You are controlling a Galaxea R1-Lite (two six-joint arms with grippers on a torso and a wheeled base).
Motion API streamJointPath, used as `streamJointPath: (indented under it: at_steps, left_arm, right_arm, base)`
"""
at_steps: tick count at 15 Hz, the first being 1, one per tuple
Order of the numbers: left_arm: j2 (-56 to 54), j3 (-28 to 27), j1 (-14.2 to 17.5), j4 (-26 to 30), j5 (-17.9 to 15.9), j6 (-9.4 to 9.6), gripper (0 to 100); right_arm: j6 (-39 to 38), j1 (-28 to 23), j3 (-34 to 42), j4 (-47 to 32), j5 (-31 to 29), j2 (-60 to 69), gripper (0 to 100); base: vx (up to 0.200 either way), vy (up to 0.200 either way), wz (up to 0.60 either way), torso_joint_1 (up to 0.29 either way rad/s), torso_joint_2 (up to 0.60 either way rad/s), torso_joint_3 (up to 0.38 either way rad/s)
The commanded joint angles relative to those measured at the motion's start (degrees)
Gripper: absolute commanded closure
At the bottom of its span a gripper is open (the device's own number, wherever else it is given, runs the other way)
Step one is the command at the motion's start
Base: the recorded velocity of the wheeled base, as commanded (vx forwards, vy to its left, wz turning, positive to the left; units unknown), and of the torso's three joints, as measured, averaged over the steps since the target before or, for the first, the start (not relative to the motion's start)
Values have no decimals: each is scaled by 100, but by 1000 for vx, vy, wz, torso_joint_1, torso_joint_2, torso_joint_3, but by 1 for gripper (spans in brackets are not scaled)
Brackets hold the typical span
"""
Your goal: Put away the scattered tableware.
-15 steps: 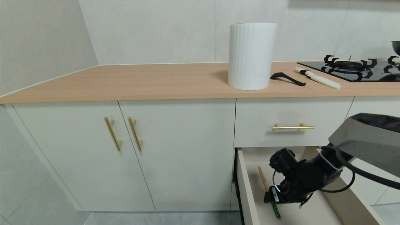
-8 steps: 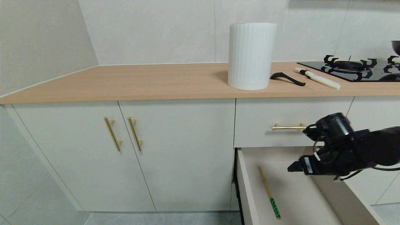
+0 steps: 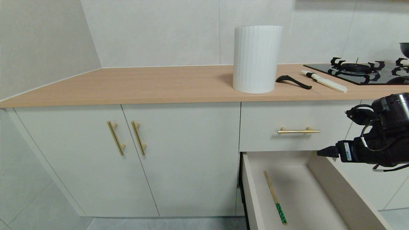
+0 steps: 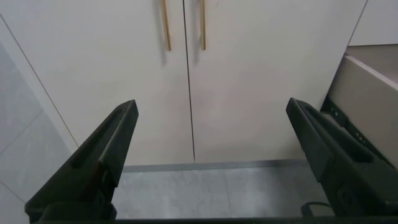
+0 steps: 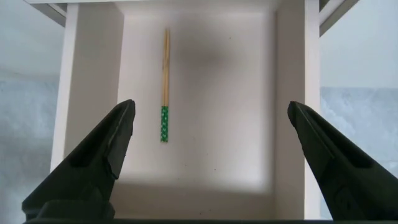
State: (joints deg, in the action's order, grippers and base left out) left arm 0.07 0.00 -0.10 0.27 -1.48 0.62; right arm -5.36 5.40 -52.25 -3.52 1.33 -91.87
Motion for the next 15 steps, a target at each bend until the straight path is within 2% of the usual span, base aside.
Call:
streamJointPath:
  at_steps: [1,4,15]
  left_arm:
    - [1,0,1,0,-2,-1,0]
    - [1,0,1,0,-2,-1,0]
    - [1,0,1,0,-2,-1,0]
  right_arm:
    - [0,-4,13,10,-1,20,0]
    - [97,5,39,10,-1,37,0]
    - [158,22,110,36,-1,-77,0]
  base:
    - [0,0,0,61,-286,-232]
    - [0,0,0,105,-276,-290]
    - [0,0,0,167,-484,-298]
